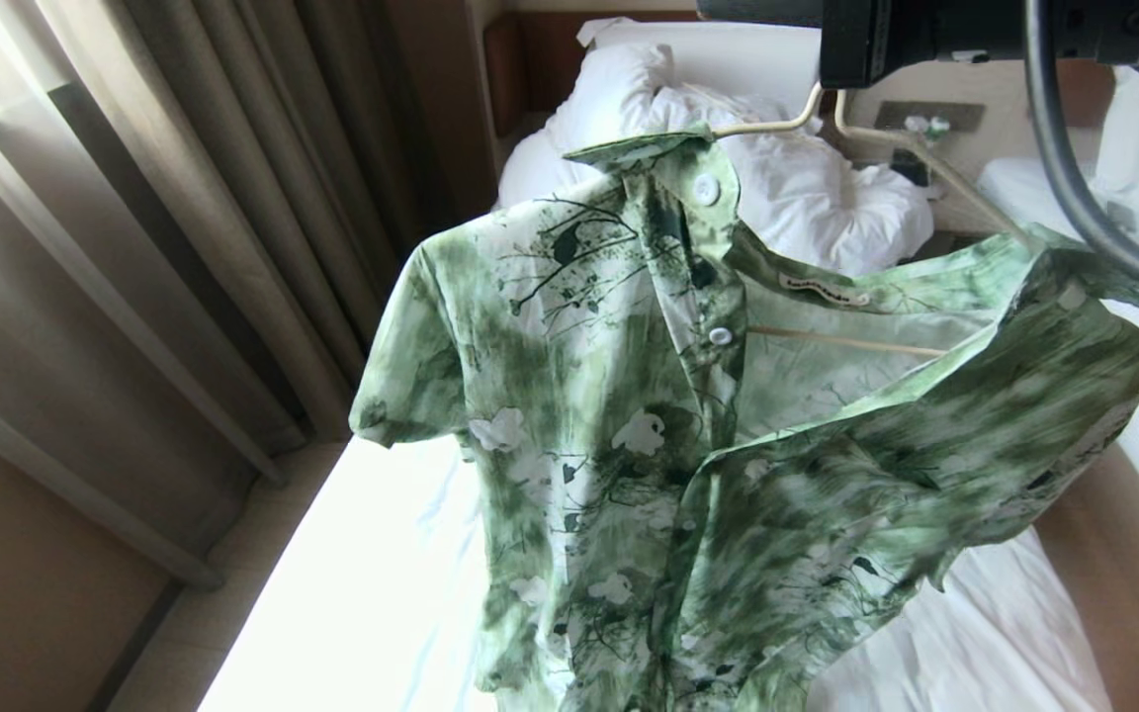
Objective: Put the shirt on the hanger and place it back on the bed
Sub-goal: Take the clothes hanger out of the clothes
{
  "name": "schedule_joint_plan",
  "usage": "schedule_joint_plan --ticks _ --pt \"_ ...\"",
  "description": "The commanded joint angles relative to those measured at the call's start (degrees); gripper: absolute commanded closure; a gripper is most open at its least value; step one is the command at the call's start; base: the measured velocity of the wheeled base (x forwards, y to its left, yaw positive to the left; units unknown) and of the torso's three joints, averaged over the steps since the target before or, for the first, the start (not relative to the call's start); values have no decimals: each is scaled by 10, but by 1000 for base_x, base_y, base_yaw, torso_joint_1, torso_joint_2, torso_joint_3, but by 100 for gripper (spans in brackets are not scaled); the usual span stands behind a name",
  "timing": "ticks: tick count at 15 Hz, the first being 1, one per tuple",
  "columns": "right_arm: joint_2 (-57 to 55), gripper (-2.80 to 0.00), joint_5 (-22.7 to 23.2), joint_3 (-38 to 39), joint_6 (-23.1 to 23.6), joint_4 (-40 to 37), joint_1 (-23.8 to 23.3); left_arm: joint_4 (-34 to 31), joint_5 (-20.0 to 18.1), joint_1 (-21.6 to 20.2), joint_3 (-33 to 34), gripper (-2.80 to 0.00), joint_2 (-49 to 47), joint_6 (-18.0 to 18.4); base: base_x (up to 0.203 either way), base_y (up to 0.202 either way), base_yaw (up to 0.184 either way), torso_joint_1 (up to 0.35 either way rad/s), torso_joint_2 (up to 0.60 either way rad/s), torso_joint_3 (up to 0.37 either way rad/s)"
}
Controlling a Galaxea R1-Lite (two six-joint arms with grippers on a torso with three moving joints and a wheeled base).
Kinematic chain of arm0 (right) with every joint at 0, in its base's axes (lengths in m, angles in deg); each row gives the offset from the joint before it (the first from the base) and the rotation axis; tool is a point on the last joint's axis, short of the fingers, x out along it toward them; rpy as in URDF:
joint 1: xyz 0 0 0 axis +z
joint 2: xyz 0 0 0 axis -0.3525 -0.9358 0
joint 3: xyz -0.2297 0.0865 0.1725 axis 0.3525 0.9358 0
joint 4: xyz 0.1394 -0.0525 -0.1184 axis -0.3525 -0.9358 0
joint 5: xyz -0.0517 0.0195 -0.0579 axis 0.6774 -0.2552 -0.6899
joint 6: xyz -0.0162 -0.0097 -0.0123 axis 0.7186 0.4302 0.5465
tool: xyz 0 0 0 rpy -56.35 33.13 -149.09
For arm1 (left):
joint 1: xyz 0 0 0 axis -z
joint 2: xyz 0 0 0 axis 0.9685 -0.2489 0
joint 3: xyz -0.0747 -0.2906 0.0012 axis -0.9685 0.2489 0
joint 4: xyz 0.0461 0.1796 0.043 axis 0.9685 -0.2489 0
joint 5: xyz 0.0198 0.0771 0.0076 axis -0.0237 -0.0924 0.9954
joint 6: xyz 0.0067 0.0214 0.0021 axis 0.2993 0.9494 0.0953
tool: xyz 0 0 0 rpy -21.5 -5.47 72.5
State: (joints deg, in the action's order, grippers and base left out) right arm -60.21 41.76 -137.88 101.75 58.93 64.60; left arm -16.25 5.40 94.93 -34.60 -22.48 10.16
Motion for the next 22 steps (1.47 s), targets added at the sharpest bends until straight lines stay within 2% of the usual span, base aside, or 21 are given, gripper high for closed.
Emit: schedule_joint_plan --ticks 1,3,5,8,11,15,18,20,22 --pt "4 0 1 -3 -2 -11 1 0 0 0 -1 0 -2 -1 0 0 0 0 0 0" --pt "9 0 9 -6 -6 -66 0 -5 1 0 0 0 1 -1 0 0 0 0 0 0" --pt "12 0 53 -6 -6 -74 -18 -5 2 0 2 0 7 -1 0 0 0 0 0 0" --pt "12 0 67 -7 -3 -79 -33 -5 1 0 0 0 3 -1 0 0 0 0 0 0" --pt "12 0 86 -6 -3 -77 -56 -5 -12 3 -1 0 -8 -1 0 0 0 0 0 0" --pt "8 0 137 -7 -3 -64 -73 -5 -16 3 18 0 -6 -2 0 0 0 0 0 0" --pt "-8 0 149 -8 -2 -29 -81 -4 -17 3 25 0 -5 -1 0 0 0 0 0 0" --pt "-19 0 158 -8 19 -27 -87 -1 -17 6 24 0 -8 -1 0 0 0 0 0 0" --pt "-23 0 168 -9 20 -25 -87 1 -25 14 19 0 -27 -1 0 0 0 0 0 0"
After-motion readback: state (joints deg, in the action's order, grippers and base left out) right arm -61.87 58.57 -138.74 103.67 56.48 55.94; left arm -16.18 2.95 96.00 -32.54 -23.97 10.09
